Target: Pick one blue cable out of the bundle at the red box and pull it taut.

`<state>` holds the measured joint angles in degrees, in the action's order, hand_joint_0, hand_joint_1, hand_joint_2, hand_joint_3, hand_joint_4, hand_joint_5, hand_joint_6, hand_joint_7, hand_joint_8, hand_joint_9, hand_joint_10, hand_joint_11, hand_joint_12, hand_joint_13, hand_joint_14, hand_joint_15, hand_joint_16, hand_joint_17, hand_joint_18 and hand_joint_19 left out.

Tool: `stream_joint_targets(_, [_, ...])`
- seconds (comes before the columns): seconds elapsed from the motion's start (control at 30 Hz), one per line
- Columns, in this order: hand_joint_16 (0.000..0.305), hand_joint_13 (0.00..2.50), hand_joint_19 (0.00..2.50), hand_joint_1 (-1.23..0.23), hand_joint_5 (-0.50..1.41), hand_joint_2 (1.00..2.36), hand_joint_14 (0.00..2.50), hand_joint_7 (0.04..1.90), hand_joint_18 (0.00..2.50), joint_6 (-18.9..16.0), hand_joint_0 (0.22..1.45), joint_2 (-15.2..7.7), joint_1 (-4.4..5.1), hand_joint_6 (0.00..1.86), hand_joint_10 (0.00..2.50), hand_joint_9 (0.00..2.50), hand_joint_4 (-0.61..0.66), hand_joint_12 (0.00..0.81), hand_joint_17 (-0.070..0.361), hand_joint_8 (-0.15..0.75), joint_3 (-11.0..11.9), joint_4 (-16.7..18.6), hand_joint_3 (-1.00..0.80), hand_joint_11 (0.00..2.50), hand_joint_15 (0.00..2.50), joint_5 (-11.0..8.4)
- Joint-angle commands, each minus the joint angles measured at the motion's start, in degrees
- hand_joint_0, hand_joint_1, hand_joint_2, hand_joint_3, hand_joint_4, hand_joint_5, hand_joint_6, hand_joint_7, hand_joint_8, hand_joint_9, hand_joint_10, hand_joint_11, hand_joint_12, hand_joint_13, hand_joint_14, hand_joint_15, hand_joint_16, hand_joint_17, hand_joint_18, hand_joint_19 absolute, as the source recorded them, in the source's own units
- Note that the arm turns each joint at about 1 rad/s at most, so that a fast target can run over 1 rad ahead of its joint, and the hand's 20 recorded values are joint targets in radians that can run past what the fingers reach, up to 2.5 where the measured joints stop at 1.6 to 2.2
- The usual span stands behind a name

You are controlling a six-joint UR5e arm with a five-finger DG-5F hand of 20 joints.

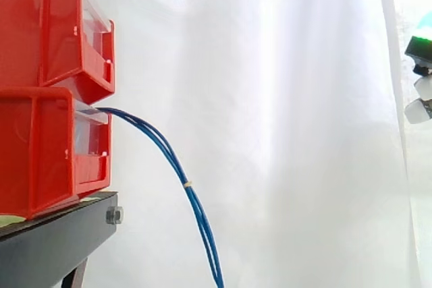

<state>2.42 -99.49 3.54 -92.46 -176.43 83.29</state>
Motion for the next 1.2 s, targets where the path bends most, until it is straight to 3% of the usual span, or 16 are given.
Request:
stream_joint_targets(0.0, [0.066, 0.00, 0.11, -0.59, -0.25, 1.00, 0.00, 0.72, 0.00, -0.1, 0.39, 0.0, 0.24, 0.50, 0.00, 0.18, 0.24, 0.397, 0.149, 0.311, 0.0, -0.3, -0.50, 0.13, 0.08, 0.03])
stream_joint_targets(0.47, [0.062, 0.00, 0.11, -0.58, -0.25, 1.00, 0.00, 0.73, 0.00, 1.3, 0.44, -0.1, 0.68, 0.50, 0.00, 0.18, 0.24, 0.377, 0.140, 0.295, 0.0, -1.3, -0.50, 0.12, 0.09, 0.30])
stream_joint_targets(0.67, [0.062, 0.00, 0.11, -0.58, -0.25, 1.00, 0.00, 0.73, 0.00, 1.1, 0.45, -0.1, 0.59, 0.50, 0.00, 0.20, 0.24, 0.374, 0.140, 0.297, 0.0, 2.9, -0.50, 0.13, 0.08, 0.12])
stream_joint_targets(1.17, [0.061, 0.00, 0.13, -0.59, -0.24, 1.00, 0.00, 0.73, 0.00, 0.8, 0.47, -0.6, 0.86, 0.50, 0.01, 0.29, 0.23, 0.373, 0.137, 0.303, 0.0, 6.7, -0.50, 0.16, 0.09, -0.58])
